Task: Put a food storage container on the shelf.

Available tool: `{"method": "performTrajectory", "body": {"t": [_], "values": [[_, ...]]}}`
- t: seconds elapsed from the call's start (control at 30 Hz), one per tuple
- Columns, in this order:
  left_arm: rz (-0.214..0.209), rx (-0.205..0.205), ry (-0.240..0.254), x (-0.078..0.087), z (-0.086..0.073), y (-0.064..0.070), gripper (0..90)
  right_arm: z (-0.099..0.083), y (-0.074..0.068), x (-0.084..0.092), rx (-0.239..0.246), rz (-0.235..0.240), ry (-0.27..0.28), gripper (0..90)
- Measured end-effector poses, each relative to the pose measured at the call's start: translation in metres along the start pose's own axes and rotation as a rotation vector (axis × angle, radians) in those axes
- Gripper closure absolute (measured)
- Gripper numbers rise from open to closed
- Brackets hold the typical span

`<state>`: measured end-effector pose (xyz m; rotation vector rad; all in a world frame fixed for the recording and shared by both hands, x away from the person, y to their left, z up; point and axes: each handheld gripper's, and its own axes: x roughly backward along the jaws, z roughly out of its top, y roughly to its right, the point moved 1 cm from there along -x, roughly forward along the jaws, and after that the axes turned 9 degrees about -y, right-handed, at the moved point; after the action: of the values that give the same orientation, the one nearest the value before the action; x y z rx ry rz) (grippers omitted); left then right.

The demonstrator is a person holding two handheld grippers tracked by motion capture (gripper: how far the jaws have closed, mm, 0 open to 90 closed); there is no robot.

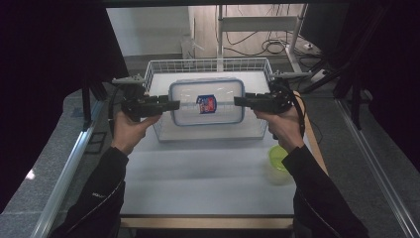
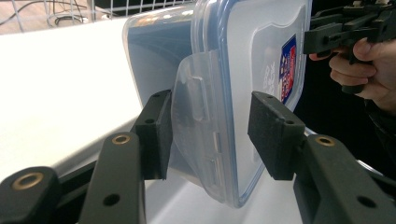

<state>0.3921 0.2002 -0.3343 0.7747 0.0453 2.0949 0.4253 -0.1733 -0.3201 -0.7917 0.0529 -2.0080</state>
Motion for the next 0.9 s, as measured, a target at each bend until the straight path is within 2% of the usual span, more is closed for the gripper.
{"method": "performTrajectory", "body": {"t": [0.67, 0.9], "values": [[-0.017, 0.039, 0.021, -0.012, 0.043, -0.033, 51.3, 0.049, 0.029, -0.006, -0.052, -0.013, 0.025, 53.1], [-0.013, 0.053, 0.015, -0.016, 0.050, -0.042, 51.3, 0.058, 0.038, -0.010, -0.061, -0.013, 0.033, 53.0]]}}
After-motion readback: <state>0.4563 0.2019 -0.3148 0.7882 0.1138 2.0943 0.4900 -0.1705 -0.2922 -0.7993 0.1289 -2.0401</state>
